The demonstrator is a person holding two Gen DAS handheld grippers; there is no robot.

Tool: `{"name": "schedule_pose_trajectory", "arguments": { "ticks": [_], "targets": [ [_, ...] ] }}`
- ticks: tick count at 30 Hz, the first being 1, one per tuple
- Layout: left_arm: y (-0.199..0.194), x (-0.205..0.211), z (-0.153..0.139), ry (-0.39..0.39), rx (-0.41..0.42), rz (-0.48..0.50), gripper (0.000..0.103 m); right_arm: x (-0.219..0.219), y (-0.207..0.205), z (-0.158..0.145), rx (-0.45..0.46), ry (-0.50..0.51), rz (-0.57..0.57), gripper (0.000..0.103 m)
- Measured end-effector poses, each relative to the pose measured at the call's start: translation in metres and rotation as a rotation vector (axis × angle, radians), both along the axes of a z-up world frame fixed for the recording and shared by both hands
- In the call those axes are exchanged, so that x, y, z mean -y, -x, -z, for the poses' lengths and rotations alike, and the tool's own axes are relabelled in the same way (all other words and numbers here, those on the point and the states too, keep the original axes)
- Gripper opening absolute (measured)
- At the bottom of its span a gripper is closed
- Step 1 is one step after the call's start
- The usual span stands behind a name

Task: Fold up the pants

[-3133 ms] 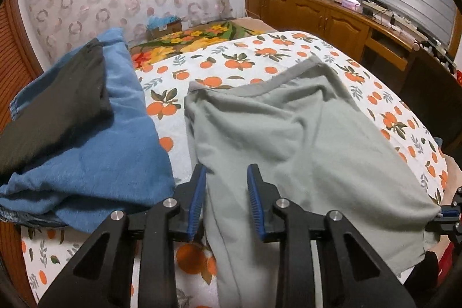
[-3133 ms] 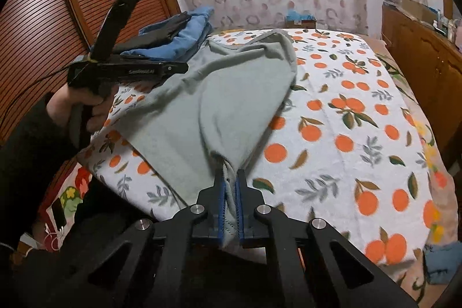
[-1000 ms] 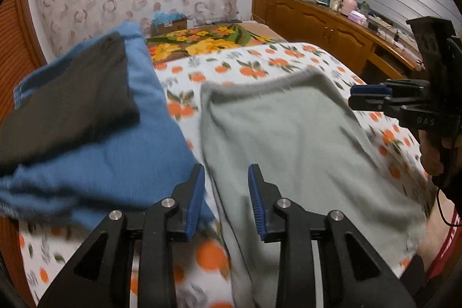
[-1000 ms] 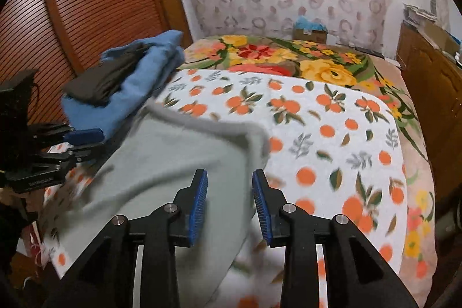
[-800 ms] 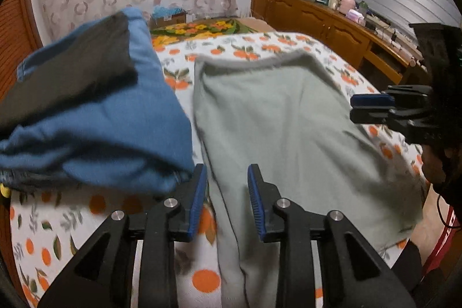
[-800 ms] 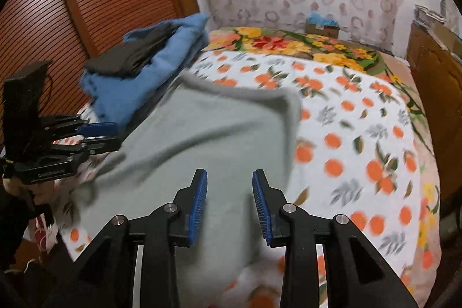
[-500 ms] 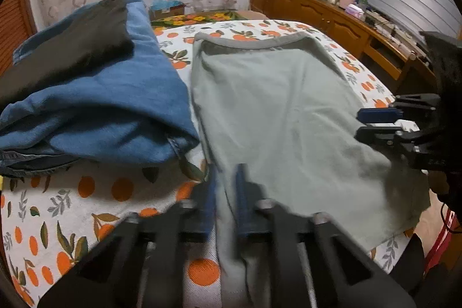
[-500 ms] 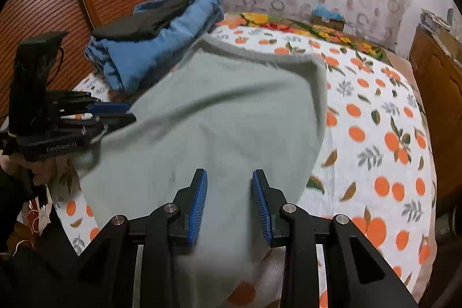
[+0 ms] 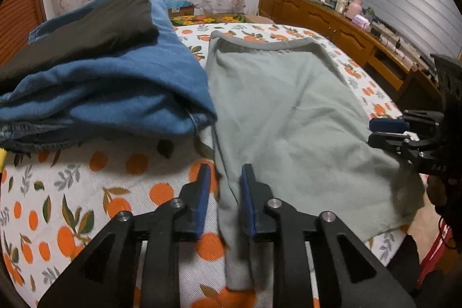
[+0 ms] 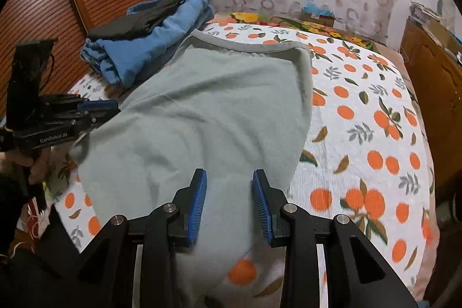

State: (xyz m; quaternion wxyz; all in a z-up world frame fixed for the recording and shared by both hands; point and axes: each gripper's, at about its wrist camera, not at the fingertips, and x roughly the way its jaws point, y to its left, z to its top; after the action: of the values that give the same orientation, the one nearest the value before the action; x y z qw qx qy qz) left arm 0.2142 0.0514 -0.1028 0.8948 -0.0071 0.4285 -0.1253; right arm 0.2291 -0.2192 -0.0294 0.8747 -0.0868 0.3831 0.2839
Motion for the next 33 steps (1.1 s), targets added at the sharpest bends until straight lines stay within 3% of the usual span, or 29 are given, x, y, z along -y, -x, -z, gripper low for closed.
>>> {"name": "schedule_pose_trajectory", "arguments": {
  "ticks": [5,7,14,20,30,32,33],
  "targets": [
    [0.023,0.001,-0.004,0.047,0.021,0.021,0.043,0.014,0.031,-0.003,0.01,-0.056,0.027,0.039],
    [0.033,0.003,-0.005,0.059,0.03,0.025,0.05,0.017,0.046,-0.005,0.026,-0.08,0.031,0.053],
    [0.058,-0.001,-0.002,0.04,0.037,0.006,0.05,0.021,0.087,0.003,0.057,-0.078,0.073,0.059],
    [0.073,0.001,-0.003,-0.012,0.11,-0.036,0.05,0.024,0.099,0.009,0.079,-0.057,0.105,0.059],
    [0.071,-0.003,0.005,0.026,0.053,-0.04,0.049,0.03,0.109,0.016,0.064,-0.098,0.12,0.059],
    [0.071,-0.003,0.006,0.037,0.049,-0.037,0.043,0.03,0.109,0.017,0.065,-0.098,0.121,0.059],
    [0.07,-0.004,0.006,0.052,0.041,-0.037,0.036,0.03,0.11,0.018,0.066,-0.097,0.117,0.059]
  ]
}}
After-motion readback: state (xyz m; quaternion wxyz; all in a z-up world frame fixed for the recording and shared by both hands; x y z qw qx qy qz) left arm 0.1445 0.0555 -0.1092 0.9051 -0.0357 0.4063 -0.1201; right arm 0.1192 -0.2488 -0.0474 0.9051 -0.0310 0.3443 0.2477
